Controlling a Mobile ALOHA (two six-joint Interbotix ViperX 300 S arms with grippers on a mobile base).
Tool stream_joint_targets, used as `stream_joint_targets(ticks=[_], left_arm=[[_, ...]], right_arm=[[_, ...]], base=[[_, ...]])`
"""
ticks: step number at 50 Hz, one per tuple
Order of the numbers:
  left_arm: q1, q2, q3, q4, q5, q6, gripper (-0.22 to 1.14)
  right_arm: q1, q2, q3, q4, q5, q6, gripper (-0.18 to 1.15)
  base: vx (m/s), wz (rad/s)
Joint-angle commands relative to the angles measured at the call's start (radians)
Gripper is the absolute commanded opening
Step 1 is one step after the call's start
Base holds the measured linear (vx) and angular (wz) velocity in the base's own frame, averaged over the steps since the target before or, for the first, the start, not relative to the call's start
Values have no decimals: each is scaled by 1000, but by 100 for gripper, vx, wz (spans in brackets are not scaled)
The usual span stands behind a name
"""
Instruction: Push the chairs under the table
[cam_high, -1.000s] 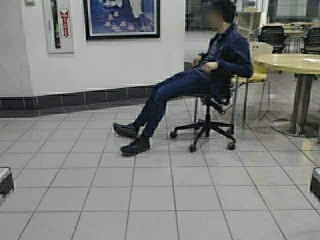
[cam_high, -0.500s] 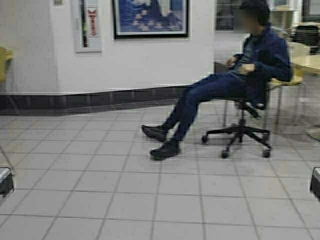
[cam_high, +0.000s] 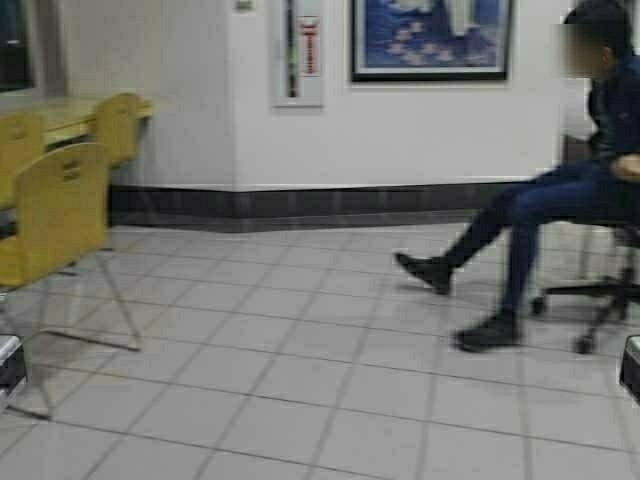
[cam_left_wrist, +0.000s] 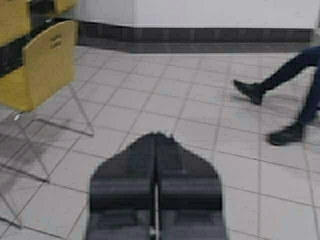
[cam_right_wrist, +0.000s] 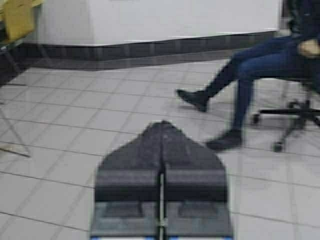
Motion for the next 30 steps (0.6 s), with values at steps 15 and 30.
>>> stream_joint_targets(ticks=[15, 30], left_arm=[[0, -15, -9, -2, -2, -18, 2], [0, 2, -9, 0, 0, -25, 2]], right_arm=[[3, 0, -31, 2, -3, 21, 5], [3, 9, -15, 3, -3, 35, 5]], base=[[27, 39], [24, 47]])
